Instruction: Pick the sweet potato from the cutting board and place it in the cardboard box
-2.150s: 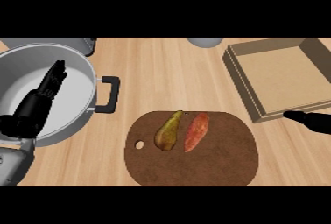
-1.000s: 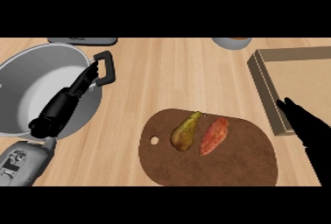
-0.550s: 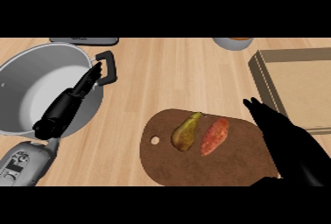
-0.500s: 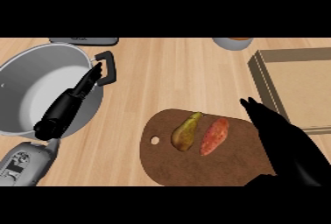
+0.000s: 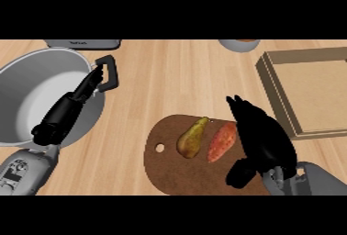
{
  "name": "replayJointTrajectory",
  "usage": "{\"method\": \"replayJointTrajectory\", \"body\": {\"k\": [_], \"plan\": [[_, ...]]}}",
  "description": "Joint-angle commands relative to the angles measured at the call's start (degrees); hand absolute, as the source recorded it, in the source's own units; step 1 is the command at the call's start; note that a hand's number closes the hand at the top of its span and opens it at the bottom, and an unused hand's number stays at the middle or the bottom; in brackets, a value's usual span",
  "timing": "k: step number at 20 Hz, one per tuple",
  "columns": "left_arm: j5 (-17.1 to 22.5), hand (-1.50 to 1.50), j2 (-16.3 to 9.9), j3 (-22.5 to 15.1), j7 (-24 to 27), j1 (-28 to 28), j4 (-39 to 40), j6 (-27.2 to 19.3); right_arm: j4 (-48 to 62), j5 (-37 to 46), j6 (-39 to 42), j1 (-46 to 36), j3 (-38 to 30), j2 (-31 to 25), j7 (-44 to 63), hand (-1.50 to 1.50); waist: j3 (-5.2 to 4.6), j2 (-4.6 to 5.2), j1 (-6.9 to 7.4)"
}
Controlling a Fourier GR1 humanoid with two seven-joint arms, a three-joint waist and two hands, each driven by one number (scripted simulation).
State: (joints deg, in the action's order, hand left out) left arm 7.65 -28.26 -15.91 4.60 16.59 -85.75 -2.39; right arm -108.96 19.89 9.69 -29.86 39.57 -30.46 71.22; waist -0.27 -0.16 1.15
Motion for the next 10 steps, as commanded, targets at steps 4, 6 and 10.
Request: {"method": "replayJointTrajectory", "body": {"k": [4, 6, 10], "plan": [[0.3, 0.0, -0.5, 1.7, 0.8, -0.7, 0.0, 1.4, 7.7, 5.8, 2.5, -4.1, 1.9, 9.3, 14.0, -1.5, 0.12, -0.11, -0.83], [-1.3, 0.0, 1.0, 0.6, 0.5, -2.5, -0.3, -0.7, 8.0, 5.0, 5.3, -3.6, 1.1, 9.2, 14.0, -1.5, 0.1, -0.28, -1.2], [-0.7, 0.0, 0.0, 2.5, -0.6, 0.6, 0.5, 0.9, 13.8, 6.4, 5.5, -4.4, 1.3, 10.9, 12.8, -1.5, 0.18, 0.02, -1.23]]}}
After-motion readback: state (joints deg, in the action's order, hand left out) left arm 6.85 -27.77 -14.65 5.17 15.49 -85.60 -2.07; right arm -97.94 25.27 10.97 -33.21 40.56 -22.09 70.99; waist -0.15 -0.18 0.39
